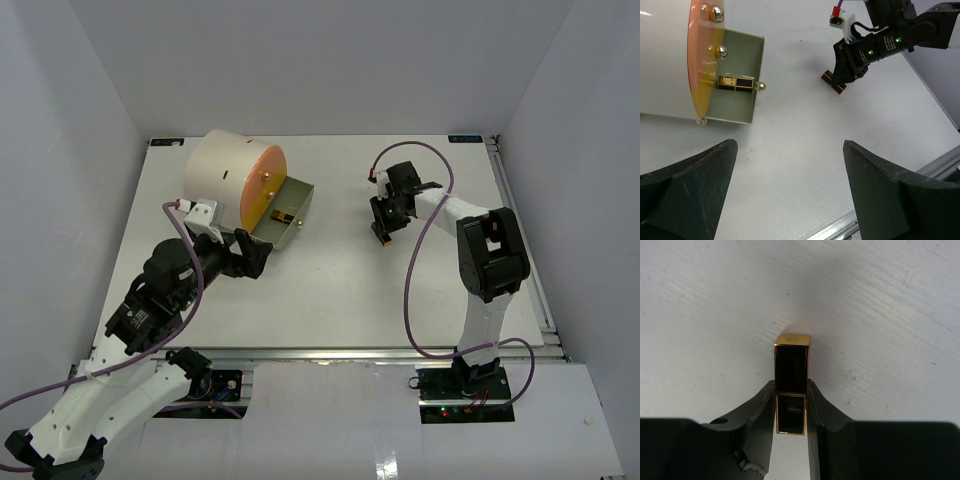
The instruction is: Organize the makeup
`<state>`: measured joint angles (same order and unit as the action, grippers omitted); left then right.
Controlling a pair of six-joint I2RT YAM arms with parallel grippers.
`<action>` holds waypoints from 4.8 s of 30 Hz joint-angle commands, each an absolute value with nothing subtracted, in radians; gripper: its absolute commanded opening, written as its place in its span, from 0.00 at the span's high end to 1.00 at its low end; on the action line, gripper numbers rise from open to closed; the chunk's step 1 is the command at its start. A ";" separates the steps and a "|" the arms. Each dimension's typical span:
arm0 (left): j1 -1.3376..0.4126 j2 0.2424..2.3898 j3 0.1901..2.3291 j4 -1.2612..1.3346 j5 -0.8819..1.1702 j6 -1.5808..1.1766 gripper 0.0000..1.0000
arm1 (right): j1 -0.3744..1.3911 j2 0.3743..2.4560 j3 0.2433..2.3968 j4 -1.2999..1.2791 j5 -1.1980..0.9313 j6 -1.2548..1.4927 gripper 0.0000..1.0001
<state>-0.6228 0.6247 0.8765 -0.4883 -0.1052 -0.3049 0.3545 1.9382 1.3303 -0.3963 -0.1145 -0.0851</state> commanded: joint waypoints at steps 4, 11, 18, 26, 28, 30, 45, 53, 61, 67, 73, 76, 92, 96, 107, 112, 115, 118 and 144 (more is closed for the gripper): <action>-0.615 0.524 0.847 -0.530 -0.129 -0.389 0.02 | 0.433 1.817 1.457 -0.411 -0.333 -0.196 0.92; -0.615 0.475 0.857 -0.548 -0.162 -0.432 0.02 | 0.520 1.920 1.707 -0.358 -0.546 0.045 0.92; -0.616 0.453 0.887 -0.585 -0.202 -0.461 0.02 | 0.587 2.067 1.819 -0.066 -0.588 0.433 0.90; -0.617 0.448 0.899 -0.600 -0.263 -0.482 0.02 | 0.609 2.163 1.816 0.104 -0.507 0.617 0.79; -0.617 0.442 0.896 -0.599 -0.281 -0.485 0.02 | 0.607 2.167 1.805 0.108 -0.493 0.616 0.73; -0.617 0.445 0.892 -0.594 -0.286 -0.485 0.02 | 0.608 2.166 1.791 0.112 -0.488 0.611 0.66; -0.617 0.638 0.958 -0.557 -0.319 -0.395 0.02 | 0.606 2.086 1.750 0.075 -0.510 0.410 0.35; -0.590 0.902 1.156 -0.517 -0.358 -0.242 0.02 | 0.593 1.859 1.548 0.053 -0.550 0.054 0.44; -0.225 1.221 1.377 -0.479 0.071 -0.218 0.09 | 0.567 1.734 1.331 0.061 -0.453 -0.002 0.92; -0.032 1.371 1.439 -0.419 0.135 -0.220 0.12 | 0.563 1.738 1.258 0.056 -0.365 0.019 0.92; 0.071 1.485 1.486 -0.373 0.164 -0.191 0.12 | 0.564 1.829 1.263 0.037 -0.272 0.081 0.92; 0.086 1.526 1.506 -0.352 0.159 -0.177 0.11 | 0.564 1.898 1.304 0.021 -0.264 0.122 0.92; 0.103 1.669 1.445 -0.303 0.447 -0.050 0.10 | 0.612 2.286 1.722 0.011 -0.445 0.433 0.92; 0.104 1.679 1.391 -0.276 0.508 -0.046 0.11 | 0.641 2.361 1.839 0.066 -0.479 0.519 0.92; 0.097 1.694 1.344 -0.238 0.563 -0.072 0.12 | 0.670 2.488 2.036 0.189 -0.565 0.661 0.91; 0.100 1.692 1.347 -0.233 0.517 -0.105 0.11 | 0.667 2.462 1.986 0.195 -0.575 0.647 0.90; 0.105 1.678 1.372 -0.239 0.438 -0.135 0.08 | 0.660 2.378 1.880 0.136 -0.509 0.545 0.90; 0.119 1.666 1.419 -0.251 0.354 -0.181 0.06 | 0.650 2.225 1.728 0.114 -0.451 0.399 0.90; 0.118 0.911 0.966 -0.088 0.869 -0.432 0.02 | 0.327 1.185 1.115 -0.399 -0.555 -0.344 0.35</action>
<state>0.1443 1.0537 1.1345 -0.1297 0.6004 -0.3979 0.4080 1.2622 1.0894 -0.2248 -0.5033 -0.2517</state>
